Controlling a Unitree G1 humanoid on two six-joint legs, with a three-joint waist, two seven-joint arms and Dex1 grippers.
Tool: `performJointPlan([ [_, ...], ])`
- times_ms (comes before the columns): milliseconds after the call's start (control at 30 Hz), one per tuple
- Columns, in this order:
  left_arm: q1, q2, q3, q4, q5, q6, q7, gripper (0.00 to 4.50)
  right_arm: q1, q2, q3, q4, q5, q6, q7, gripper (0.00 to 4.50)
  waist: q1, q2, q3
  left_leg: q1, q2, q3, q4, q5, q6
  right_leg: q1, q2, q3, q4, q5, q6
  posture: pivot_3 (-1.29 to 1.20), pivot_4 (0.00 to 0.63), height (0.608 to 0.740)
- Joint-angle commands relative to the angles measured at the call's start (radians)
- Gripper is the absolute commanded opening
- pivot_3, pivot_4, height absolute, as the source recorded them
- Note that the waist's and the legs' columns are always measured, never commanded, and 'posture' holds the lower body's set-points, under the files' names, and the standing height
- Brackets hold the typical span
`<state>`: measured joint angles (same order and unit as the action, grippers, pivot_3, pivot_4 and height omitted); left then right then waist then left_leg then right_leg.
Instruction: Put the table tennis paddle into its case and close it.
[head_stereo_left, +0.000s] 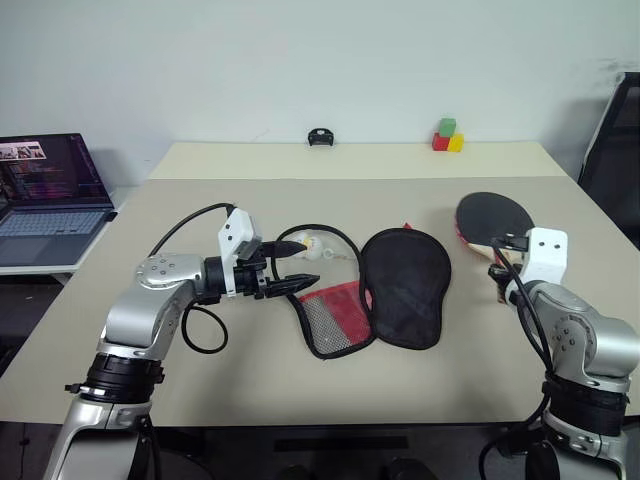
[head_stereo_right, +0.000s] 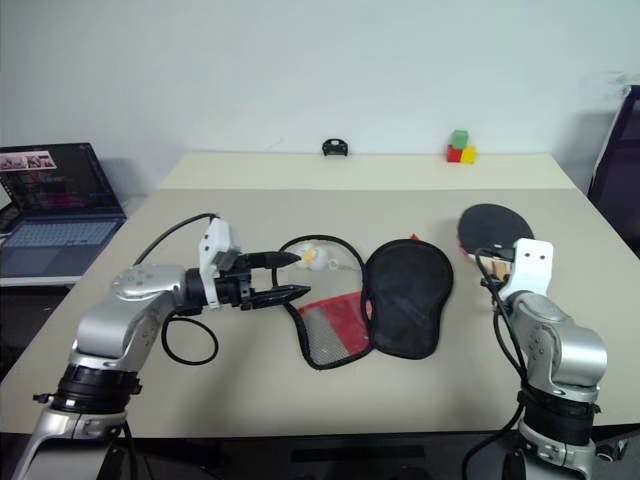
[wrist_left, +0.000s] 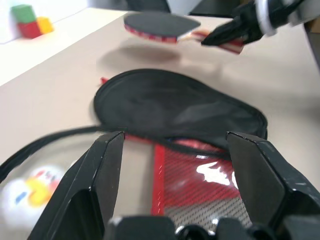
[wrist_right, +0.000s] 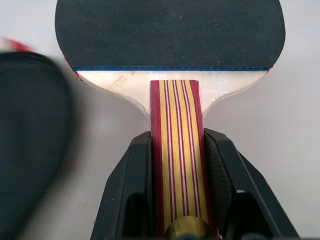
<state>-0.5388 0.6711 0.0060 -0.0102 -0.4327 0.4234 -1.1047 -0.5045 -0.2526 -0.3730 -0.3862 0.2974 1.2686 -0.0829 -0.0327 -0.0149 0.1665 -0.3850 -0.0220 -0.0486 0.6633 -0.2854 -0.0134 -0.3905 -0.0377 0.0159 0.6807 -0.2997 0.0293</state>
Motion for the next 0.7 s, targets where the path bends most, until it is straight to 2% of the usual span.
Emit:
performJointPlan([
  [33,0.001,0.018,0.031,-0.042,-0.018,-0.003,-0.001,3.55,-0.055,0.094,-0.011,-0.167,0.031,0.141,-0.025,1.1,0.001,0.0,0.0,0.0,0.0,0.0,0.0,0.0,0.0,0.0,0.0,0.0,0.0,0.0,0.0,0.0,0.15,0.74],
  [167,-0.004,0.021,0.032,-0.038,-0.017,-0.002,0.001,3.55,-0.09,0.236,-0.007,-0.231,0.011,0.256,-0.048,1.1,0.001,0.0,0.0,0.0,0.0,-0.001,0.0,0.0,0.0,0.0,0.0,0.0,0.0,0.0,0.0,0.0,0.15,0.74],
  [300,-0.005,0.022,0.031,-0.041,-0.018,0.001,0.002,3.55,-0.098,0.32,0.007,-0.252,-0.013,0.306,-0.055,1.1,0.001,0.0,0.0,0.0,0.0,-0.001,0.0,0.0,0.0,0.0,0.0,0.0,0.0,0.0,0.0,0.0,0.15,0.74],
  [700,0.0,0.027,0.029,-0.054,-0.018,0.01,0.002,3.55,-0.022,0.411,0.088,-0.235,-0.062,0.298,-0.049,1.1,0.0,0.001,0.0,0.0,-0.001,-0.001,0.0,0.0,0.0,-0.001,0.0,0.0,0.0,0.0,0.0,0.0,0.15,0.74],
])
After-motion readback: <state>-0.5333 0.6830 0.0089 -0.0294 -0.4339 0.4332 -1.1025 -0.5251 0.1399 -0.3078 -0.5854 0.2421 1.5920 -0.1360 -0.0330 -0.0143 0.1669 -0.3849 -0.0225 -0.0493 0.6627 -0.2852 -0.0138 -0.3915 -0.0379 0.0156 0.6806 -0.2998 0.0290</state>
